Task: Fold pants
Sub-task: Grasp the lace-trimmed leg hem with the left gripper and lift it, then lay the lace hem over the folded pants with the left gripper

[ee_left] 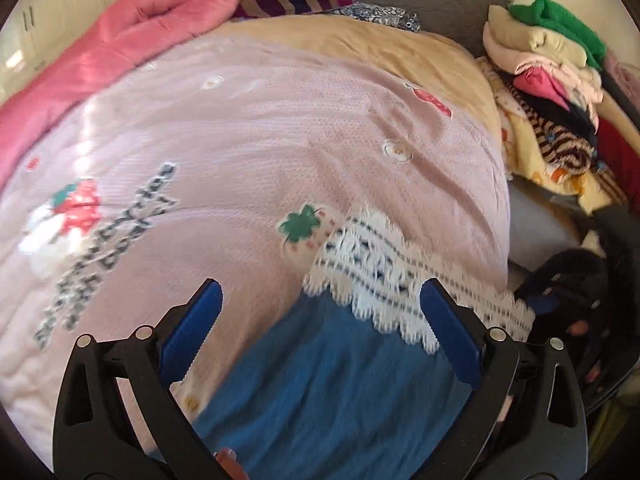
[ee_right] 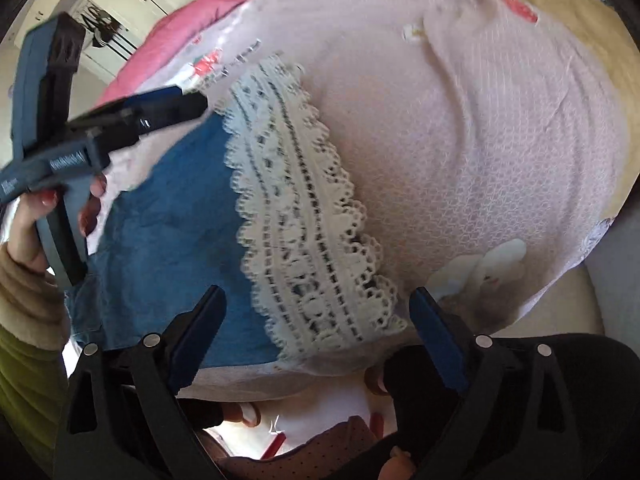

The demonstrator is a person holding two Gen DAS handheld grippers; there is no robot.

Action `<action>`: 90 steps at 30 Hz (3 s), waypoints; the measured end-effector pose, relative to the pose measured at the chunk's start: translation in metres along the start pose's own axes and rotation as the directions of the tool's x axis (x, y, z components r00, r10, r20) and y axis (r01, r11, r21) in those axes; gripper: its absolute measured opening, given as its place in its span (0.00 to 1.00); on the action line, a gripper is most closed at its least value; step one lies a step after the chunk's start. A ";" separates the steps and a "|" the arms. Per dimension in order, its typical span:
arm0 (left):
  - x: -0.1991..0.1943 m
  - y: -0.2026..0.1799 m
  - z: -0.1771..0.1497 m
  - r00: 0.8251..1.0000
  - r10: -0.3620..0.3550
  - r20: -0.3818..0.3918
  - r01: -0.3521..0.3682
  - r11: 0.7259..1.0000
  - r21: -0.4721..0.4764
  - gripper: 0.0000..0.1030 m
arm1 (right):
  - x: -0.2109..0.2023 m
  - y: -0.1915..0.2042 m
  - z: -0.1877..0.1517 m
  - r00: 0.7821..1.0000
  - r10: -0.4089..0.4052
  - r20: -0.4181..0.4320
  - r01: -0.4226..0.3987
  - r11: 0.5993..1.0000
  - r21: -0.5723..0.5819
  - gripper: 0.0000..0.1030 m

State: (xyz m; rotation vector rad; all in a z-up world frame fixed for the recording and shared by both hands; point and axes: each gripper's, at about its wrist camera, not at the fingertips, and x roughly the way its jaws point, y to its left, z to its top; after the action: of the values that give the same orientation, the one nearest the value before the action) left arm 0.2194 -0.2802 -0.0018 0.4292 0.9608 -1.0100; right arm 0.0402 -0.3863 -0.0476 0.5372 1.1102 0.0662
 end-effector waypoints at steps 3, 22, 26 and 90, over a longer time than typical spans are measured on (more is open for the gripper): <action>0.018 0.008 0.005 0.995 -0.090 -0.032 0.089 0.995 -0.035 0.72 | -0.004 0.003 -0.005 1.000 0.012 0.028 -0.012 0.999 -0.031 0.55; -0.019 0.022 -0.003 0.947 -0.296 0.123 0.307 0.948 -0.079 0.11 | -0.055 0.052 -0.015 0.957 0.177 0.228 -0.129 0.969 -0.211 0.17; -0.070 0.036 -0.015 0.929 -0.297 0.221 0.315 0.948 -0.051 0.11 | -0.079 0.102 -0.023 0.927 0.236 0.290 -0.120 0.923 -0.366 0.17; -0.161 0.136 -0.232 0.982 0.048 0.181 0.055 0.849 -0.525 0.22 | 0.098 0.263 0.065 0.972 0.081 -0.219 -0.233 0.342 -0.910 0.08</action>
State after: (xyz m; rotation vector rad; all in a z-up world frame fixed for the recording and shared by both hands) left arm 0.1963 0.0326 -0.0070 -0.1309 1.0200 -0.7289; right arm 0.1964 -0.1512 0.0091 -0.4498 0.9494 0.9005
